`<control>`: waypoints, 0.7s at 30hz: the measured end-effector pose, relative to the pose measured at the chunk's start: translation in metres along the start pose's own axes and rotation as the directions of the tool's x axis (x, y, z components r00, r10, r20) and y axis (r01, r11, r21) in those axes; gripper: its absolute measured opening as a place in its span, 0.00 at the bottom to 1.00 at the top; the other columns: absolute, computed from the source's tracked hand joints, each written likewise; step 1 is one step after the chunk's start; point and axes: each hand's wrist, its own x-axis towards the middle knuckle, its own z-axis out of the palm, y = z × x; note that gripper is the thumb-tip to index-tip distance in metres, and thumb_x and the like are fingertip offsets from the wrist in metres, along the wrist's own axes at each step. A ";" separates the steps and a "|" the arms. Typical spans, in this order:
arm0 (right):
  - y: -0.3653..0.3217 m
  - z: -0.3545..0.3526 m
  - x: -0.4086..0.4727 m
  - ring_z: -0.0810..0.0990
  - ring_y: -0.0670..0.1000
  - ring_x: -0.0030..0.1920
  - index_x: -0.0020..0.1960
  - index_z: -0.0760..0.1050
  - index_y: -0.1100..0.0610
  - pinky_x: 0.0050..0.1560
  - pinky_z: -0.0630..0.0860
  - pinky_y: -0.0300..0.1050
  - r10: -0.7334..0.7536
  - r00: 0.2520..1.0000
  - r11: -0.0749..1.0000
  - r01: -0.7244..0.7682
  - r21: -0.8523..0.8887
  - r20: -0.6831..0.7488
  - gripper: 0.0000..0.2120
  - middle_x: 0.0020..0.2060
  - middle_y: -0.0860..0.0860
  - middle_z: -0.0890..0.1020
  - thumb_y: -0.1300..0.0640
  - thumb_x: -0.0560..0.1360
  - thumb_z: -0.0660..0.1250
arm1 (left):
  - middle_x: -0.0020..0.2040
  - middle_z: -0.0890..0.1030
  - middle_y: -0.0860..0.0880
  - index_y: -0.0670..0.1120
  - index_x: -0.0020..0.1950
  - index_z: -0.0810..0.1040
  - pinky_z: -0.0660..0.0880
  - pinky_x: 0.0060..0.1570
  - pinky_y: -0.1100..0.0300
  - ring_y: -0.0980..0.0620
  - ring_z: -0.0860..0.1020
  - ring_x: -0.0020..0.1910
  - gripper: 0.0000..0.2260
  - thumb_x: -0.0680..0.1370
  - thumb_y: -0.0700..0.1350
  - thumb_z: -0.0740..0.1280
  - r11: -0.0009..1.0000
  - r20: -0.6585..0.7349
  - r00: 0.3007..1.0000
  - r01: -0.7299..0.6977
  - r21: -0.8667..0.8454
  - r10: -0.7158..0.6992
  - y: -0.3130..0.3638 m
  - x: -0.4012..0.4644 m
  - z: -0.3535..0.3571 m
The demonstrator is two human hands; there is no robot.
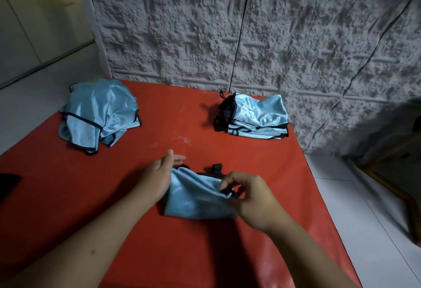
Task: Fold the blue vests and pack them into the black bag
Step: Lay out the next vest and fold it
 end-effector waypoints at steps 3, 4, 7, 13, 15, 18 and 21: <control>-0.002 -0.011 -0.021 0.84 0.50 0.42 0.44 0.83 0.51 0.47 0.81 0.51 0.001 0.966 1.000 0.007 -0.028 0.257 0.18 0.40 0.48 0.86 0.70 0.64 0.64 | 0.59 0.83 0.53 0.56 0.56 0.82 0.71 0.66 0.57 0.52 0.79 0.63 0.09 0.82 0.56 0.65 0.983 0.093 0.995 0.030 0.181 -0.047 -0.002 -0.001 -0.002; -0.001 -0.013 -0.027 0.85 0.49 0.43 0.45 0.84 0.51 0.48 0.81 0.51 0.016 0.948 0.998 0.003 -0.060 0.318 0.20 0.41 0.48 0.87 0.70 0.64 0.63 | 0.64 0.80 0.52 0.57 0.60 0.81 0.69 0.69 0.57 0.51 0.76 0.67 0.10 0.79 0.53 0.70 0.958 0.120 0.992 0.001 0.287 -0.037 -0.005 -0.003 -0.002; 0.000 -0.013 -0.041 0.85 0.44 0.45 0.50 0.86 0.51 0.50 0.81 0.45 0.071 0.888 0.981 0.020 -0.191 0.453 0.27 0.44 0.46 0.88 0.72 0.63 0.59 | 0.77 0.68 0.54 0.60 0.71 0.74 0.60 0.76 0.53 0.48 0.65 0.76 0.26 0.74 0.58 0.75 0.811 0.256 0.967 -0.161 0.562 0.015 -0.006 -0.012 0.004; -0.011 -0.008 -0.051 0.84 0.44 0.46 0.50 0.86 0.47 0.51 0.81 0.42 0.146 0.810 0.930 0.083 -0.357 0.568 0.28 0.45 0.46 0.87 0.69 0.62 0.57 | 0.73 0.73 0.54 0.56 0.74 0.72 0.64 0.73 0.52 0.51 0.68 0.74 0.19 0.84 0.56 0.59 0.850 0.175 0.977 -0.193 0.489 0.121 0.028 -0.017 0.016; -0.016 -0.014 -0.052 0.84 0.45 0.46 0.49 0.87 0.49 0.49 0.81 0.40 0.220 0.806 0.915 0.025 -0.403 0.550 0.27 0.45 0.47 0.88 0.70 0.64 0.57 | 0.75 0.71 0.54 0.56 0.76 0.69 0.65 0.73 0.51 0.50 0.67 0.74 0.24 0.81 0.60 0.62 0.785 0.255 0.966 -0.195 0.587 0.050 0.026 -0.021 0.018; -0.016 -0.022 -0.052 0.84 0.50 0.46 0.44 0.86 0.52 0.46 0.79 0.39 0.306 0.876 0.874 -0.102 -0.475 0.374 0.19 0.44 0.52 0.87 0.66 0.68 0.58 | 0.75 0.71 0.51 0.56 0.78 0.66 0.66 0.72 0.49 0.48 0.67 0.74 0.30 0.78 0.60 0.68 0.685 0.300 0.953 -0.186 0.704 -0.050 0.014 -0.022 0.018; -0.011 -0.027 -0.056 0.85 0.56 0.38 0.37 0.81 0.60 0.39 0.80 0.44 0.506 0.851 0.766 -0.365 -0.530 0.145 0.17 0.32 0.55 0.83 0.48 0.71 0.62 | 0.66 0.79 0.51 0.57 0.72 0.73 0.72 0.66 0.49 0.48 0.75 0.66 0.29 0.72 0.61 0.73 0.625 0.240 0.964 -0.117 0.771 -0.116 0.013 -0.014 0.013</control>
